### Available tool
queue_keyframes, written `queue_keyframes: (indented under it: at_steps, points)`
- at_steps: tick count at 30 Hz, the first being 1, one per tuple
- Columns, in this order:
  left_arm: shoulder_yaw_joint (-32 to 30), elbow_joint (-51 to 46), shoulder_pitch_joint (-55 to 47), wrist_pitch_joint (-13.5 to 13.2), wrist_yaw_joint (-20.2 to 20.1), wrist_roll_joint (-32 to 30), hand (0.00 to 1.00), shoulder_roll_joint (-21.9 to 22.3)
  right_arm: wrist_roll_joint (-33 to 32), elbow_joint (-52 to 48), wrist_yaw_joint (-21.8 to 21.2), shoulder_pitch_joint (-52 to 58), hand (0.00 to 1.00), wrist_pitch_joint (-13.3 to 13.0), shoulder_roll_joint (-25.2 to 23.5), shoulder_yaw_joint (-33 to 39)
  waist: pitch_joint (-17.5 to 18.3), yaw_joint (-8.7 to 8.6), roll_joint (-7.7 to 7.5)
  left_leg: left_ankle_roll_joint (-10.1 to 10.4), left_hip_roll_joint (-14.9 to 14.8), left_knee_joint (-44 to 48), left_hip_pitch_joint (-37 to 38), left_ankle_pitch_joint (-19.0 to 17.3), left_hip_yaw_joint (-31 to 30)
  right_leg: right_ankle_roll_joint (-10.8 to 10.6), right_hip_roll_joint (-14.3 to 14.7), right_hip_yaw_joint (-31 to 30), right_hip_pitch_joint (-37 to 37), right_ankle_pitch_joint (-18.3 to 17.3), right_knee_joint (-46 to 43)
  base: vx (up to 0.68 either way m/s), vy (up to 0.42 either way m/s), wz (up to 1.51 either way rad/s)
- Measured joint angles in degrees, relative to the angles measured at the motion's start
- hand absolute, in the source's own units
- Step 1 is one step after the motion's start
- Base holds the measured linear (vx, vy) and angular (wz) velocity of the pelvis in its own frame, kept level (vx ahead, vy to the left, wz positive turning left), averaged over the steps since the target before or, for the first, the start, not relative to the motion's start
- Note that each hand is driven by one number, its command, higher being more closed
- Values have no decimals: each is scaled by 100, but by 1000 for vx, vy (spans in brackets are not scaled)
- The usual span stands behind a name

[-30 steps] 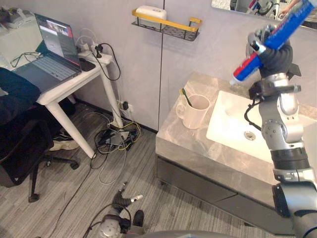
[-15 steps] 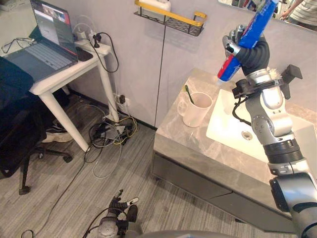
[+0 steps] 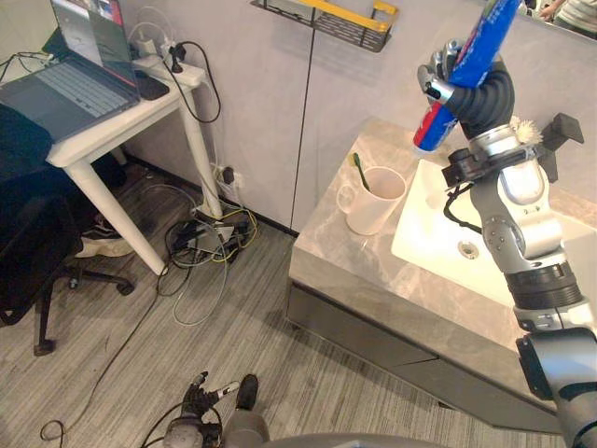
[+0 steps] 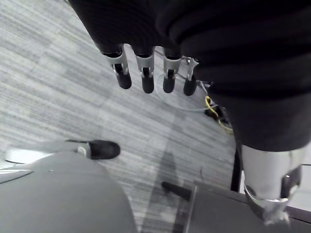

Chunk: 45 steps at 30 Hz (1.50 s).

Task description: Organize washtable

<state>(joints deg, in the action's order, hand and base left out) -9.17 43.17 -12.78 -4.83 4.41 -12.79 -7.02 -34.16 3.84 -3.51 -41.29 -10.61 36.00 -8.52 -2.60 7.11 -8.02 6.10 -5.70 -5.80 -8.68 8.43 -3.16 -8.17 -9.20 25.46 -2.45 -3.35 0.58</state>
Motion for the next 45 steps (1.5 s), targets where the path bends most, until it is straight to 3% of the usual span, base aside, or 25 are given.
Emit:
queue_keyframes:
  at_steps: [11,14,20,25,28,45]
  points:
    - [10,-61,-84,-4,-58,-10,0,-20,3,26,96,116,100,3,-138,0,-10,69,-23,2,-74,-19,-9,1,71,37,74,-87,43,30,33,-8,-1,-4]
    - [8,-63,-90,-3,-79,-12,0,-36,3,46,112,253,100,7,-200,6,-31,142,-72,2,-82,-19,-18,0,81,42,85,-96,51,33,46,0,0,0]
    - [-16,-66,-116,-2,-107,-137,0,-60,3,68,110,268,100,13,-552,6,-19,147,-144,7,-81,16,-54,5,80,45,84,-95,82,40,48,0,0,0]
    - [-44,-72,-118,0,-106,-158,0,-86,4,64,89,465,100,24,-575,6,-12,156,-227,11,-84,-18,-54,8,77,47,87,-96,83,42,47,0,0,0]
    - [-44,-106,-120,6,-111,-161,0,-120,8,64,84,549,100,139,-637,6,-16,152,-287,11,-89,-19,-73,8,82,51,89,-110,116,49,42,0,0,0]
    - [-45,-235,-153,21,-102,-163,0,-122,209,284,99,717,100,247,-783,26,-18,157,-328,17,-90,-18,-95,13,91,51,88,-116,140,61,44,0,0,0]
